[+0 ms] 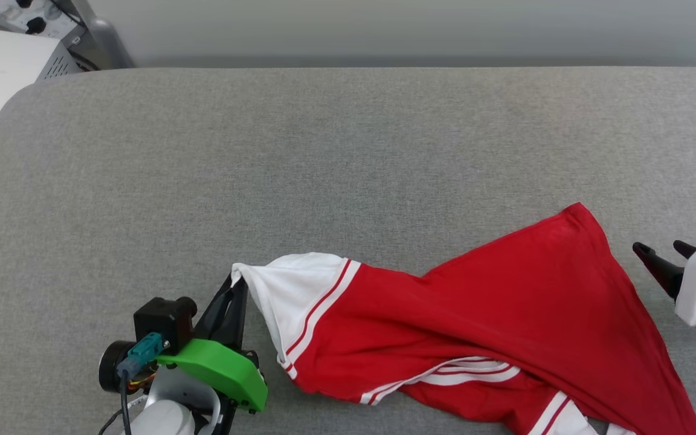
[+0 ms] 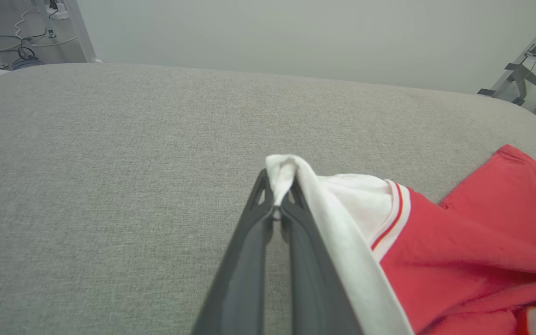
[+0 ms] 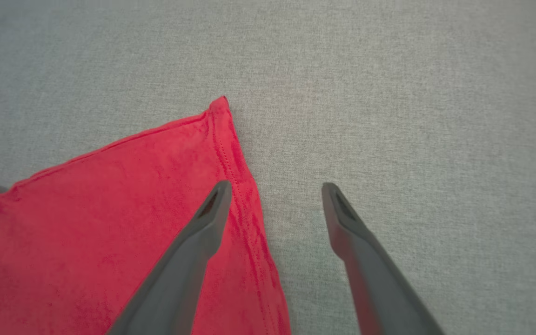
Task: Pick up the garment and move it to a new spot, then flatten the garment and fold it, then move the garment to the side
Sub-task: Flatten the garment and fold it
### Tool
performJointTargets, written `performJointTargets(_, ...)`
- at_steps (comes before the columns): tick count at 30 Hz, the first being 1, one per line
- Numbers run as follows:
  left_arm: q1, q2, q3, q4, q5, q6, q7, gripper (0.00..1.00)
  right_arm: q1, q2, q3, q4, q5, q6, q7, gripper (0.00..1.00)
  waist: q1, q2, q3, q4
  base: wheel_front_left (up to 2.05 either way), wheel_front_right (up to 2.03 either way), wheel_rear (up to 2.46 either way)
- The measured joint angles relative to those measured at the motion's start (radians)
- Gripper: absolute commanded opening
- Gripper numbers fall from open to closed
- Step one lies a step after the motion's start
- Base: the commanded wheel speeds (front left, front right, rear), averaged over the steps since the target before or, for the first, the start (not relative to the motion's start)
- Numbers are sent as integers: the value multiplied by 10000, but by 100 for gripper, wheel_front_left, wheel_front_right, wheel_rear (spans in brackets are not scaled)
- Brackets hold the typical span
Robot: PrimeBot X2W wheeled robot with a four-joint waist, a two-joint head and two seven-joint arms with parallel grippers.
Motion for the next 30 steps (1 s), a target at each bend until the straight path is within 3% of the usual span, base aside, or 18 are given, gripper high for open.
performJointTargets(4,-326,-165,-138,19,73,-88,-42,0,-1064,-384,633,316,667,0,1394,100,0,0,253,315,0,0,0)
performJointTargets(9,-690,-408,-297,71,148,-192,-130,0,-2021,-568,1513,780,805,0,1973,100,0,0,604,657,0,0,0)
performJointTargets(25,-1317,-930,-464,460,336,-418,-453,0,-3286,-1244,3758,2704,2199,21,1588,100,0,0,1760,1453,0,0,0)
performJointTargets(27,-1318,-966,-468,533,336,-443,-481,0,-3458,-1302,3986,2790,2516,19,1831,5,0,-1,1766,1478,0,0,0)
performJointTargets(28,-1318,-976,-464,566,334,-445,-483,0,-3514,-1304,4048,2844,2734,17,1919,0,0,-1,1750,1471,0,0,0)
performJointTargets(30,-1317,-993,-462,617,330,-453,-493,0,-3627,-1342,4165,2917,2968,0,2084,0,0,0,1710,1449,0,0,0)
